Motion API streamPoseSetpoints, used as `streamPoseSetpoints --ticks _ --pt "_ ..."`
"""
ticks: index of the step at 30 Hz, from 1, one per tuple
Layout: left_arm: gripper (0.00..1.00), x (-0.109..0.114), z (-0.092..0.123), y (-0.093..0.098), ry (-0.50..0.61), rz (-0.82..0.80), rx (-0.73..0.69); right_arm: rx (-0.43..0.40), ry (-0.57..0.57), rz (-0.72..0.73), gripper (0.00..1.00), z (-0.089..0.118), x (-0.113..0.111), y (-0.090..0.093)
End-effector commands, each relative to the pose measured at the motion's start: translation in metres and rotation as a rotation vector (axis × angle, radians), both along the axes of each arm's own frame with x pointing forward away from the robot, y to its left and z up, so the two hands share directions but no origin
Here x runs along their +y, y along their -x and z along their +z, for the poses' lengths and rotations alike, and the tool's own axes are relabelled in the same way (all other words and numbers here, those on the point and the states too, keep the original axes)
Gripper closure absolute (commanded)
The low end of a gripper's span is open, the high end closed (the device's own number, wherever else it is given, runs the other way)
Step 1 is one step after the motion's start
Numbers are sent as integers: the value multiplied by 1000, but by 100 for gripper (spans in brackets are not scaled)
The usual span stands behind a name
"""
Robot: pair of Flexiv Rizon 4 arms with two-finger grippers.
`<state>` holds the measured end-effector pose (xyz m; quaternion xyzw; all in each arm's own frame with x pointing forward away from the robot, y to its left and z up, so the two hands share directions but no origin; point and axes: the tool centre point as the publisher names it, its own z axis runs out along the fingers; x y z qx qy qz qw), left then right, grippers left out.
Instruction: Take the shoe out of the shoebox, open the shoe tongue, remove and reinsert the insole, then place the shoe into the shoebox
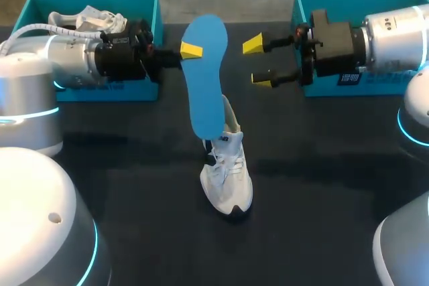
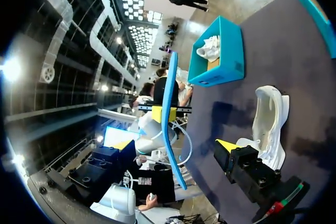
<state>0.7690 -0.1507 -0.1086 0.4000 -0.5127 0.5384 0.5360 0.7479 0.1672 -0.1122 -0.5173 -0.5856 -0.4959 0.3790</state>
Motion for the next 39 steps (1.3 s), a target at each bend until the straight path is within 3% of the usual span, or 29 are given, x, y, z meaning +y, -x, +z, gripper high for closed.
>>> streamPoseSetpoints --ticks 1,13,22,25,39 --pt "100 0 -1 -2 7 -15 -25 1 1 0 0 -1 2 -1" --pt "100 -2 -3 7 -29 -11 -528 1 1 0 0 -1 2 -1" --pt "100 1 3 2 47 72 -859 1 1 0 0 -1 2 -1" --pt "100 1 2 -1 21 61 -944 1 1 0 0 -1 2 -1" --pt "100 1 2 -1 21 61 -944 1 1 0 0 -1 2 -1"
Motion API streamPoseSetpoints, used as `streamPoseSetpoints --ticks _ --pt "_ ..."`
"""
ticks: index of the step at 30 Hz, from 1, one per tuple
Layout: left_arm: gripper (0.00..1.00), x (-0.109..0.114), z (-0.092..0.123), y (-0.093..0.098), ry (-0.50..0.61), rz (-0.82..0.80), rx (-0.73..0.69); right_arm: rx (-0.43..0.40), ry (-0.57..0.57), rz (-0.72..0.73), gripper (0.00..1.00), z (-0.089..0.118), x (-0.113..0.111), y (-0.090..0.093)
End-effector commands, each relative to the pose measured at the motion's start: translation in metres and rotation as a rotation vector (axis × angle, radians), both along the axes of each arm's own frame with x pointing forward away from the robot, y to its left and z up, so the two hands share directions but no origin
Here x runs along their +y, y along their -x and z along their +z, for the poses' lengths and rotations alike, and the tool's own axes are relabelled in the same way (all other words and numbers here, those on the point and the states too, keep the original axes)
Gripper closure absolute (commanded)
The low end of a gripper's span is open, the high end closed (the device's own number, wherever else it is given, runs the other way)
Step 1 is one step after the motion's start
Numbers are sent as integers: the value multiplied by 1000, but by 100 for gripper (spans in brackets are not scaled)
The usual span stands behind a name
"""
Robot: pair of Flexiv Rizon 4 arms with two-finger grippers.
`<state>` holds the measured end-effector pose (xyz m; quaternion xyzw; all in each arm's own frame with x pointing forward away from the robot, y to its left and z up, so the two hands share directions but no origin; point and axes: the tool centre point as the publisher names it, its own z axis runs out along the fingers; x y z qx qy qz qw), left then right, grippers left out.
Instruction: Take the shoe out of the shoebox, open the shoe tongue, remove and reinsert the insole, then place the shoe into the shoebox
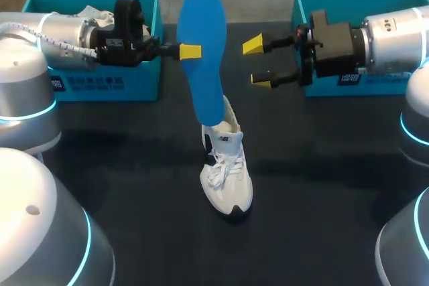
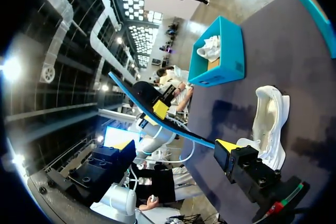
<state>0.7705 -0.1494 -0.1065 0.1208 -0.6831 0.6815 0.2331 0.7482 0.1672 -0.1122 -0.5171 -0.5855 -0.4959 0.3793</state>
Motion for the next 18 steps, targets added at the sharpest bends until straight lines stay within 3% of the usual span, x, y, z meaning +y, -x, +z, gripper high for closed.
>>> streamPoseSetpoints --ticks 1,5,18 --pt "100 0 0 1 0 2 -1 0 1 -1 0 -1 2 -1" --pt "100 0 0 1 0 2 -1 0 1 -1 0 -1 2 -1" --pt "100 4 -11 -19 118 7 -936 0 1 -1 0 -1 2 -1"
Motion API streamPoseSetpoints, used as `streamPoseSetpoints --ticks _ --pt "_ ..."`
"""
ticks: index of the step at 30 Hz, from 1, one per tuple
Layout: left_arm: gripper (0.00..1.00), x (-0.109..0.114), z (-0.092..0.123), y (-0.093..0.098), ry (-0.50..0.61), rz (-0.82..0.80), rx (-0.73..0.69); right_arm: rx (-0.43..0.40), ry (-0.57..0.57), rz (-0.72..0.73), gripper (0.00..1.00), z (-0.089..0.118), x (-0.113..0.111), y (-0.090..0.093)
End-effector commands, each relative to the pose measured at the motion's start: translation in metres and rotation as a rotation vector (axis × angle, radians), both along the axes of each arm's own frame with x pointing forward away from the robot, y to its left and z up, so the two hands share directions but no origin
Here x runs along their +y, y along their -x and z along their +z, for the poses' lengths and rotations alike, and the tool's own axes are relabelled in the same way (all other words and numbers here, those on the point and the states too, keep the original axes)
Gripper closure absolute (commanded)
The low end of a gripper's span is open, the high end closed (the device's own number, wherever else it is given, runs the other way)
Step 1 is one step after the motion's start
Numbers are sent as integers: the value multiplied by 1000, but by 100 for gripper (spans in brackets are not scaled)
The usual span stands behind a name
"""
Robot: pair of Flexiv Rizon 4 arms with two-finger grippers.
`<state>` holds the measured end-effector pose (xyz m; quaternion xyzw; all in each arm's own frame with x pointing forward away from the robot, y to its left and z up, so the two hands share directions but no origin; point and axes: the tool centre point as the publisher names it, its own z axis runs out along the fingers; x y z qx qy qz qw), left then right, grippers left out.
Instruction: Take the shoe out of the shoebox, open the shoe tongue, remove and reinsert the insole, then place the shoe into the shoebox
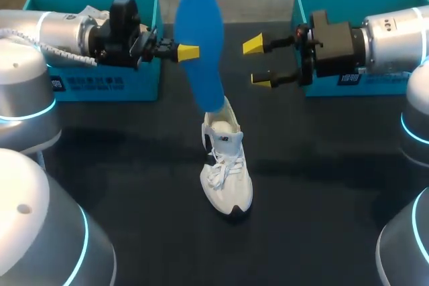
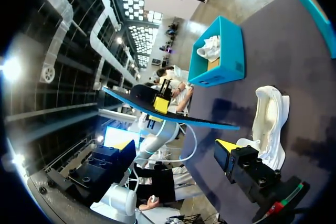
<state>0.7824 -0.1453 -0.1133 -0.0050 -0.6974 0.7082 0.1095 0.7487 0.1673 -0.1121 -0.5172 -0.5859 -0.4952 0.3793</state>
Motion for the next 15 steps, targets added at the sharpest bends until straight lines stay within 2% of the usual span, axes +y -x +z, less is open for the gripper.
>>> streamPoseSetpoints --ticks 1,2,9,11,12,15 --pt "100 0 -5 -8 75 -7 -625 0 0 -2 0 -1 2 0" --pt "100 1 -5 -9 82 -15 -728 0 0 -2 0 -1 2 0" --pt "100 4 -9 -13 77 -88 -1169 0 0 -2 0 -1 2 0" --pt "100 4 -10 -13 84 -142 -1281 0 0 -2 0 -1 2 0" --pt "100 4 -11 -13 85 -179 -1387 0 0 -2 0 -1 2 0" --pt "100 4 -12 -13 74 -216 -1479 0 0 -2 0 -1 2 0"
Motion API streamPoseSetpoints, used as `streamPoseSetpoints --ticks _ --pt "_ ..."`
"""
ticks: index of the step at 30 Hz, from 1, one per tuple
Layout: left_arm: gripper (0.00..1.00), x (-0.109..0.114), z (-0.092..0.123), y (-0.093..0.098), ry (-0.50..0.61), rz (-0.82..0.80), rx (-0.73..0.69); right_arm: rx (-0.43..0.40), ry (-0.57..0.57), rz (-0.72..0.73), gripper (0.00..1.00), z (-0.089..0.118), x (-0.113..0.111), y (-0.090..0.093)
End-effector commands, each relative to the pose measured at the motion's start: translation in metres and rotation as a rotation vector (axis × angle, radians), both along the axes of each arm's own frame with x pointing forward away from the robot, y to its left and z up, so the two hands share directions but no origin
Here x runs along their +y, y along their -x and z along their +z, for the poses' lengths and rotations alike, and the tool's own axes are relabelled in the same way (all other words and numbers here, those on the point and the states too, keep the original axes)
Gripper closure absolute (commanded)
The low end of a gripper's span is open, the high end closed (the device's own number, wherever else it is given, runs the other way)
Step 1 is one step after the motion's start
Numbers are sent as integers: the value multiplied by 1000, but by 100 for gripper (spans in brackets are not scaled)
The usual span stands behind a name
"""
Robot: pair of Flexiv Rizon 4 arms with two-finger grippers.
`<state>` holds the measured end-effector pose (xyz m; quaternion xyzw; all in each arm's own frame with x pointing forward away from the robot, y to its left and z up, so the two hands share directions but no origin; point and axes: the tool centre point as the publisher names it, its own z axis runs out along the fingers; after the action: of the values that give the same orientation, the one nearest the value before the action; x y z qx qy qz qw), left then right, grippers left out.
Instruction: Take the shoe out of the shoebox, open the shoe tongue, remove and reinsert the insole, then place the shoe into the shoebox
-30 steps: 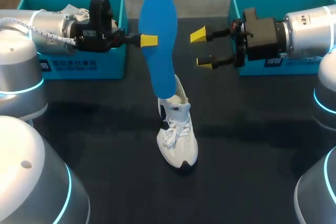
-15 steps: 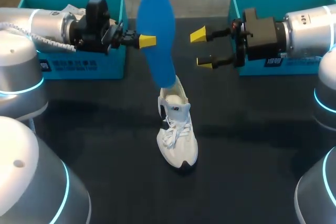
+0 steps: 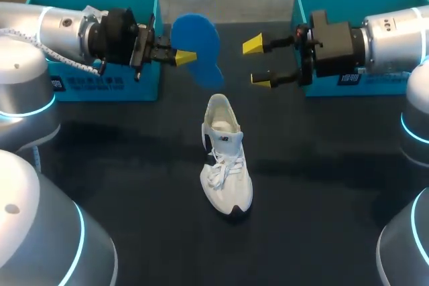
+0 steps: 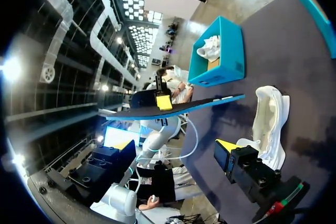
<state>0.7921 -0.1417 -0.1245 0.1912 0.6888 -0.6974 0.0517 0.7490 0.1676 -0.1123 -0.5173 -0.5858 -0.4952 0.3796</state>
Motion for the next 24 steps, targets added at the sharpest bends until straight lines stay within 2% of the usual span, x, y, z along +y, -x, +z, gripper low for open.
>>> streamPoseSetpoints --ticks 1,21,24 --pt "100 0 -2 -3 7 -161 -1012 -1 1 -2 0 -1 2 0" --pt "100 0 -2 -3 7 -161 -1012 -1 1 -2 0 -1 2 0" --pt "100 -2 -4 -4 7 -94 -1109 -1 1 -2 0 -1 2 0"
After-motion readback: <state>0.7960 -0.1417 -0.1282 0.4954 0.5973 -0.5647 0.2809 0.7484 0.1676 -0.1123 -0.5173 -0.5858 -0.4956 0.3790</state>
